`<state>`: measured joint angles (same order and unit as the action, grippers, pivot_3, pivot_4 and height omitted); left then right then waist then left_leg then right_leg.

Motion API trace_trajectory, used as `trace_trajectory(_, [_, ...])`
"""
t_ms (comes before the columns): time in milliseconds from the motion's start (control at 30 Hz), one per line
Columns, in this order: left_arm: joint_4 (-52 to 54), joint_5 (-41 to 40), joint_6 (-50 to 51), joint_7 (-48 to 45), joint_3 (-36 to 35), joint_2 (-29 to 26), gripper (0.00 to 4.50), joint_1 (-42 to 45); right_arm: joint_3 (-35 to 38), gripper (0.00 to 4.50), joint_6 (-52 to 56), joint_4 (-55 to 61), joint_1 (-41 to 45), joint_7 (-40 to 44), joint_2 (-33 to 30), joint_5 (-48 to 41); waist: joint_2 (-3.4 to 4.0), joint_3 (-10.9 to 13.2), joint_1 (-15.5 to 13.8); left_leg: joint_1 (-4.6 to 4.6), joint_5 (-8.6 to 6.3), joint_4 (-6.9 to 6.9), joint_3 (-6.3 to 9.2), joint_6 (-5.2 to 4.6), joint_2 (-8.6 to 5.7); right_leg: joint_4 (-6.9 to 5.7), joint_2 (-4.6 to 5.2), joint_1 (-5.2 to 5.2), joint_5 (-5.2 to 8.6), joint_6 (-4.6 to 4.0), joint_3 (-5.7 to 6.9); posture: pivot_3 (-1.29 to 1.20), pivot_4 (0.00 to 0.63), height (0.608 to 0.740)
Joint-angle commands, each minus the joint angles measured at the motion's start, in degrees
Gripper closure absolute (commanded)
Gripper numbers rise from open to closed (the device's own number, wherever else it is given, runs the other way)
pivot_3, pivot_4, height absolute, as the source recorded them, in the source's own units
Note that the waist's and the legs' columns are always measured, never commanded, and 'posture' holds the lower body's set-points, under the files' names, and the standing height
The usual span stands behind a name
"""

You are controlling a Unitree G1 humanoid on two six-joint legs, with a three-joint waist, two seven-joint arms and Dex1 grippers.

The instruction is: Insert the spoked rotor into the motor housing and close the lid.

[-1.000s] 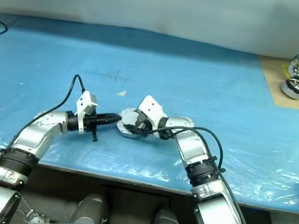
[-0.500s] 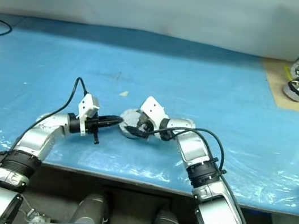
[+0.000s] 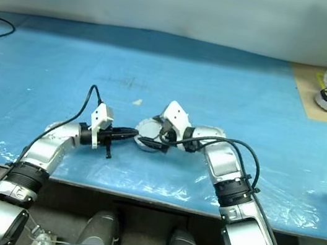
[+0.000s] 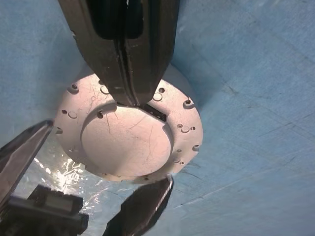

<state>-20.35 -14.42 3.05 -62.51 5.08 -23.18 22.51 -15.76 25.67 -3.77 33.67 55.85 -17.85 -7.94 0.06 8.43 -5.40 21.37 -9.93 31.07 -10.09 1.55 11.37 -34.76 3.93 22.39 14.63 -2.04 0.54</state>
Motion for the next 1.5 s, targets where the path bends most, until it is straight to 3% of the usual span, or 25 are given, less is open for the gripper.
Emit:
trace_trajectory(33, [-0.4,1.6,2.1,-0.5,2.4,-0.2,4.5,-1.2,2.9,0.03,2.2,5.3,1.3,0.2,0.2,-4.5,0.0,0.0,0.0,0.0,0.0,-0.02,0.0,0.0,0.01,0.0,0.0,0.0,0.0,0.0,0.02,0.0,0.15,0.74])
trace_trajectory(167, [1.4,1.3,3.0,-0.5,2.0,-0.8,4.5,-2.4,8.7,0.03,9.6,7.6,-0.6,-2.5,0.5,-10.7,-0.05,0.0,-0.1,0.03,0.0,-0.04,0.0,0.0,-0.01,0.02,0.01,0.0,0.0,0.0,0.03,0.0,0.15,0.74])
trace_trajectory(400, [2.8,1.1,3.8,-0.4,1.4,-1.6,4.5,-3.3,22.8,0.03,31.5,0.7,-3.5,-9.6,-0.9,-22.1,-0.07,0.1,-0.1,0.02,0.0,-0.04,0.0,0.01,-0.01,0.03,0.01,-0.01,0.01,-0.02,0.03,0.0,0.15,0.74])
trace_trajectory(633, [2.6,1.0,4.1,-0.7,1.3,-2.1,4.5,-2.7,25.8,0.03,44.2,3.4,-10.1,-10.1,-0.5,-31.0,0.04,0.1,0.0,0.01,0.0,-0.09,-0.01,0.01,0.0,0.02,-0.01,0.02,0.01,-0.02,0.07,0.0,0.15,0.74])
trace_trajectory(900, [2.3,0.9,4.4,-1.2,1.3,-2.4,4.5,-1.5,26.7,0.03,42.3,-0.5,-7.2,-15.4,6.7,-32.5,0.05,0.1,-0.1,-0.02,0.01,-0.08,-0.03,0.01,0.0,0.03,0.01,0.03,0.02,-0.02,0.02,0.0,0.15,0.74])
trace_trajectory(1133, [2.4,1.0,4.5,-1.3,1.2,-2.6,4.5,-1.7,21.6,0.03,39.9,-3.8,-6.3,-16.1,9.5,-30.4,0.04,0.1,0.3,-0.01,0.01,-0.11,-0.04,0.03,0.02,0.02,-0.01,0.06,0.02,-0.03,0.04,0.0,0.15,0.74])
trace_trajectory(1500, [2.4,0.9,4.5,-1.1,1.1,-2.8,4.5,-1.8,19.9,0.03,37.2,-7.7,-5.4,-15.6,8.0,-28.6,0.05,0.1,0.2,-0.04,0.01,-0.12,-0.04,0.03,0.02,0.02,-0.01,0.05,0.02,-0.03,0.03,0.0,0.15,0.74])
